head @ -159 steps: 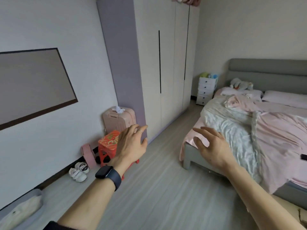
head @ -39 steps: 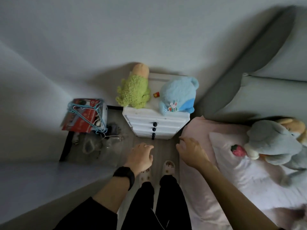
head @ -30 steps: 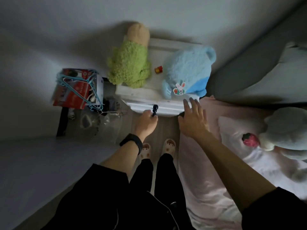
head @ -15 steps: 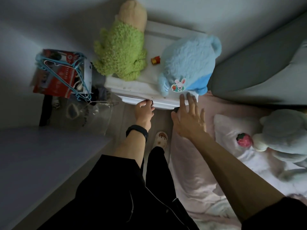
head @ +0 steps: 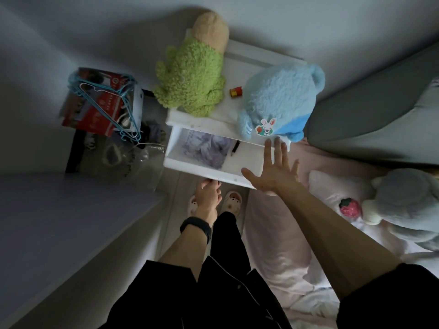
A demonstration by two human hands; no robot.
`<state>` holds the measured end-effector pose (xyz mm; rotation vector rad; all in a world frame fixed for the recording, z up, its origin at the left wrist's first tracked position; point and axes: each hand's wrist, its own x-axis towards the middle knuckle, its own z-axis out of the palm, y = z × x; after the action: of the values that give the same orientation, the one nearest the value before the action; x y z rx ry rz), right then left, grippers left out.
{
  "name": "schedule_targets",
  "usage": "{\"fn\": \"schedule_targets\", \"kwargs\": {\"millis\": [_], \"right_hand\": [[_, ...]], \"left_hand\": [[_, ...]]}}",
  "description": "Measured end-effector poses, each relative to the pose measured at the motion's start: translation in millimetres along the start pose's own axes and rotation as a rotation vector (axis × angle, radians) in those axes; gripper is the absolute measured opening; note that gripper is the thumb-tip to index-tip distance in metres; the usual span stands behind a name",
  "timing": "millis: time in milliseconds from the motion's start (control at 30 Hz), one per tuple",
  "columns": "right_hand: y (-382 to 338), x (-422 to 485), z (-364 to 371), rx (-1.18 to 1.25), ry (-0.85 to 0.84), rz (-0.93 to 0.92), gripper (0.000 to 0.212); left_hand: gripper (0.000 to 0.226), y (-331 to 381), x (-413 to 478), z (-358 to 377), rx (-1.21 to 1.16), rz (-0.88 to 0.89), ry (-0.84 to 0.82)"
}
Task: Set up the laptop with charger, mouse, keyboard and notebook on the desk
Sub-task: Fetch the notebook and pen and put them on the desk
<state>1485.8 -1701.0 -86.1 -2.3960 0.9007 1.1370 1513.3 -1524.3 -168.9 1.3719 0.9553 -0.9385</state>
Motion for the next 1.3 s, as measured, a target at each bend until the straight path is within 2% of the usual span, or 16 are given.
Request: {"fn": "schedule_targets", "kwargs": {"millis": [200, 333, 467, 533, 567, 667, 700, 767, 867, 967, 1067, 1133, 1300], "right_hand": [[-7.9, 0.1, 4.4, -0.075, 0.03, 0.019, 0.127], [-8.3, -0.7, 9.1, -0.106, 0.067, 0.011, 0.124], [-3.3, -5.5, 17.2, -0.102, 0.151, -0.023, 0.116], [-6.7, -10.5, 24.5, -0.082, 0.239, -0.027, 0.108], [-9.0, -13.6, 29.4, -0.059, 0.296, -0.032, 0.101], [-14.9, -24.6, 47.5, 0.004, 0.476, -0.135, 0.06], [-17.1, -26.6, 54.9, 0.003, 0.491, -0.179, 0.05], [-25.4, -23.3, 65.9, 0.068, 0.412, -0.208, 0.043], [-45.1, 0.9, 62.4, 0.383, 0.215, -0.064, 0.043], [-59.2, 39.0, 51.6, 0.57, 0.211, 0.081, 0.045], [-64.9, 74.1, 43.1, 0.617, 0.272, 0.147, 0.044], [-64.6, 89.3, 42.4, 0.546, 0.302, 0.163, 0.046], [-62.6, 96.0, 64.2, 0.513, 0.316, 0.176, 0.029]], "left_hand": [[0.027, -22.2, -8.7, -38.4, 0.055, -0.097, 0.052], [0.025, -22.0, -15.2, -55.7, 0.157, -0.121, -0.03], [0.018, -9.0, -23.7, -75.5, 0.378, -0.057, -0.034], [0.012, 8.0, -34.2, -85.9, 0.433, -0.002, -0.047], [0.017, 18.8, -40.4, -90.1, 0.471, 0.03, -0.076], [0.025, 52.6, -63.8, -96.8, 0.68, 0.074, -0.254], [0.024, 63.2, -70.1, -96.4, 0.737, 0.062, -0.307], [0.02, 83.5, -71.8, -92.0, 0.716, 0.079, -0.343], [0.016, 107.9, -49.0, -70.7, 0.738, 0.291, -0.252], [0.022, 118.8, -17.3, -45.8, 0.938, 0.424, -0.151], [0.051, 116.6, 14.6, -26.1, 1.164, 0.457, -0.105], [0.062, 116.0, 31.8, -15.9, 1.227, 0.548, -0.009], [0.055, 114.0, 55.9, -0.2, 1.191, 0.603, 0.181]]}}
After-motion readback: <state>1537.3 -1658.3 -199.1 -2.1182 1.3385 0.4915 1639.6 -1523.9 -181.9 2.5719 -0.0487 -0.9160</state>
